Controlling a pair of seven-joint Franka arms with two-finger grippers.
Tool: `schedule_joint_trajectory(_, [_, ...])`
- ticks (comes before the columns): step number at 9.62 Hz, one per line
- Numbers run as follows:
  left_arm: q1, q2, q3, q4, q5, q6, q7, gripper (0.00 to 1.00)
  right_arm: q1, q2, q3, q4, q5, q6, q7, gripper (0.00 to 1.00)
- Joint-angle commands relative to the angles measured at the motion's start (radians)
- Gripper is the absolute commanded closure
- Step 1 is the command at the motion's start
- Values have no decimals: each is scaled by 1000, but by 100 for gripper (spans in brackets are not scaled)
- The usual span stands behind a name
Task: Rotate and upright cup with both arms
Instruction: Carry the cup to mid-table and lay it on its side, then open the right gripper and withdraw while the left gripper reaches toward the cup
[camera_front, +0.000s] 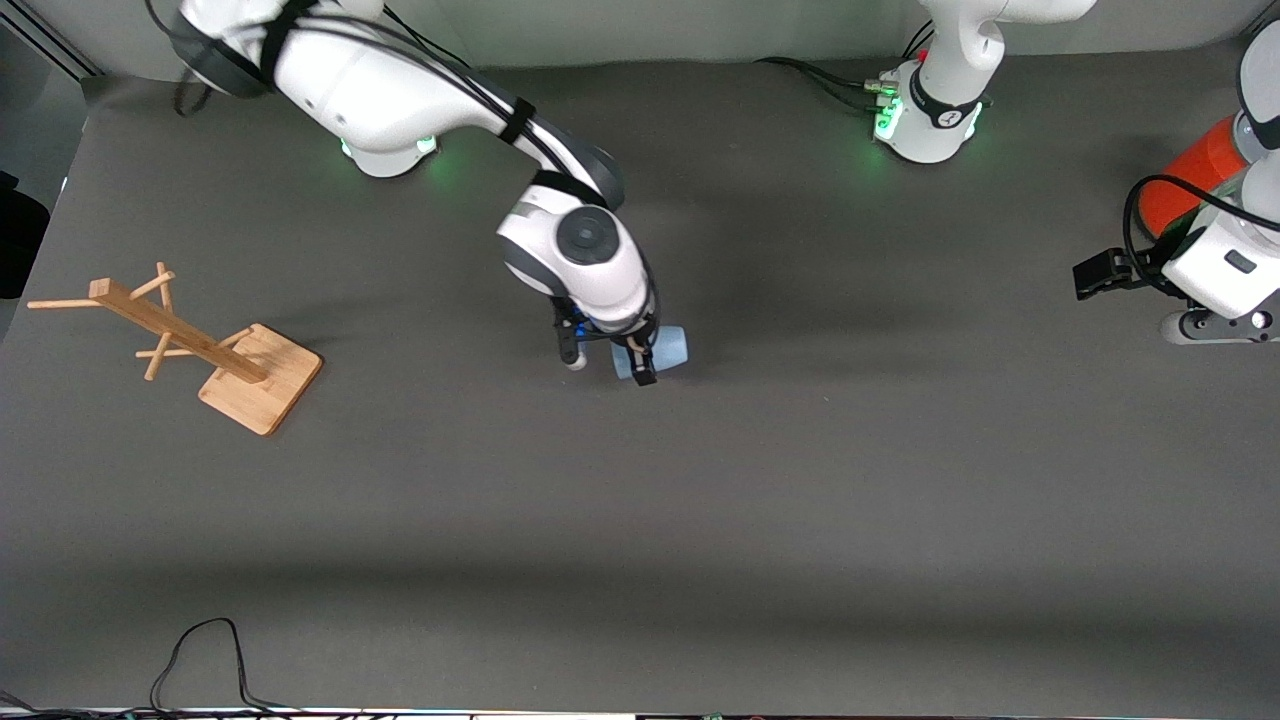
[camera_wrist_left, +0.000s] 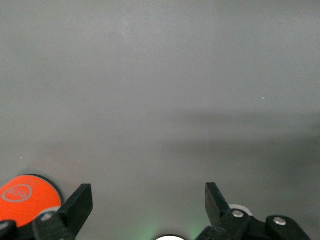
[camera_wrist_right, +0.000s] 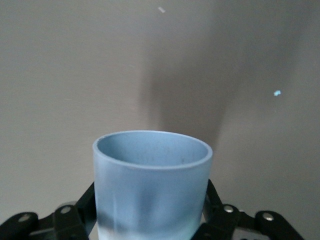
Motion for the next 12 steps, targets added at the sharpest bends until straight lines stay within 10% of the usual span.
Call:
schedule_joint_trajectory(1, [0, 6, -2, 23, -6, -26, -3, 0, 62, 61, 11, 61, -77, -12, 133, 30])
schedule_joint_trajectory(2, [2, 6, -2, 23, -6, -26, -3, 0, 64, 59, 9, 63, -90, -12, 167, 0])
schedule_joint_trajectory(9, [-11, 4, -6, 29, -6, -35, -17, 0, -80, -302, 12, -99, -40, -142, -543, 0])
schedule_joint_trajectory(12, [-87, 29, -38, 84, -6, -90, -15, 0, -94, -503, -188, -141, 158, -239, -1173, 0])
